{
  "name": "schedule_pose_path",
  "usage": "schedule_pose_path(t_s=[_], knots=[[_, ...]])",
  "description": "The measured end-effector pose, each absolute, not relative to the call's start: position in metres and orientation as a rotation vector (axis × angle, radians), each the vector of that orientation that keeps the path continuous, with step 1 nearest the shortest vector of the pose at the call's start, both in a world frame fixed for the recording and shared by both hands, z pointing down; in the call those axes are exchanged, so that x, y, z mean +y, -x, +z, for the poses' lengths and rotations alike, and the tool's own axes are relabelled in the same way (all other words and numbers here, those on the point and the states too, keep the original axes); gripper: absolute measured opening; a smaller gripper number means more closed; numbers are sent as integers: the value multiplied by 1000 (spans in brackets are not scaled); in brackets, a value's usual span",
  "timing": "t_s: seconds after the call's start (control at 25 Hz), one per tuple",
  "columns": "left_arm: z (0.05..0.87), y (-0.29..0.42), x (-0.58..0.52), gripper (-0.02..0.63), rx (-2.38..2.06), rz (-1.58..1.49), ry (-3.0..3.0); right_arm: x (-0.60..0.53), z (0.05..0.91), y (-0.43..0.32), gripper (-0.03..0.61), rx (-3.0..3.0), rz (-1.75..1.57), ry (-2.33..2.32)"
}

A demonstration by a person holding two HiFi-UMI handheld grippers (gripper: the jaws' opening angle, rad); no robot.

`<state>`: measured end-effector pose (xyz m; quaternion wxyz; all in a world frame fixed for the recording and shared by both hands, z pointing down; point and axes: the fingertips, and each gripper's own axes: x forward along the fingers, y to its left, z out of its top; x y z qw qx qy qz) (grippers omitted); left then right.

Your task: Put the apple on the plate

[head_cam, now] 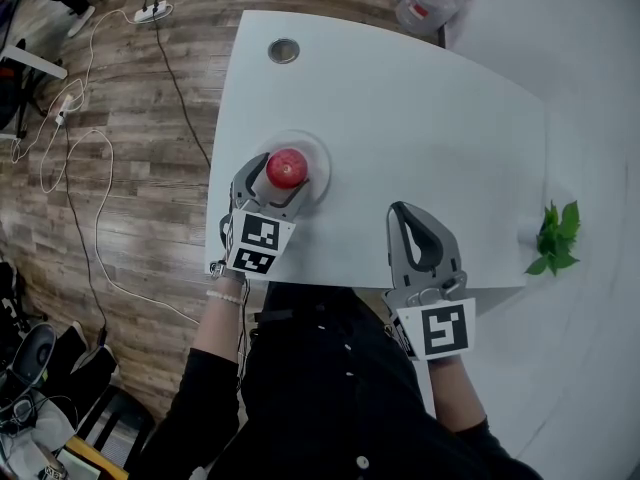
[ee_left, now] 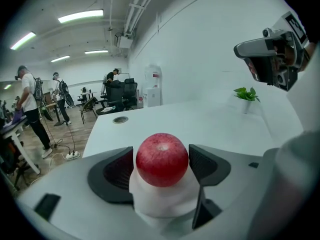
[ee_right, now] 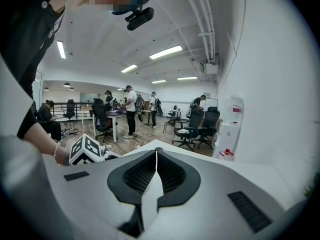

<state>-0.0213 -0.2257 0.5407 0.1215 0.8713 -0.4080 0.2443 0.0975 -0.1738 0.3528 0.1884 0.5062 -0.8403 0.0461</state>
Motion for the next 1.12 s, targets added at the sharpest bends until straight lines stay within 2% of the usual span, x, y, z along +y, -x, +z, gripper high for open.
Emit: schedule_pose_path(t_s=[0.6, 0.8, 1.12], knots=[[504, 38, -211, 338, -1254, 691, -2587, -166, 342, -91, 43, -2415, 87, -1393], [484, 46, -204, 218, -1303, 648, -2587, -163, 334, -86, 43, -2449, 56, -1375], [444, 57, -197, 117, -1431, 597, -2586, -162, 320, -86, 43, -2499, 5, -1366]])
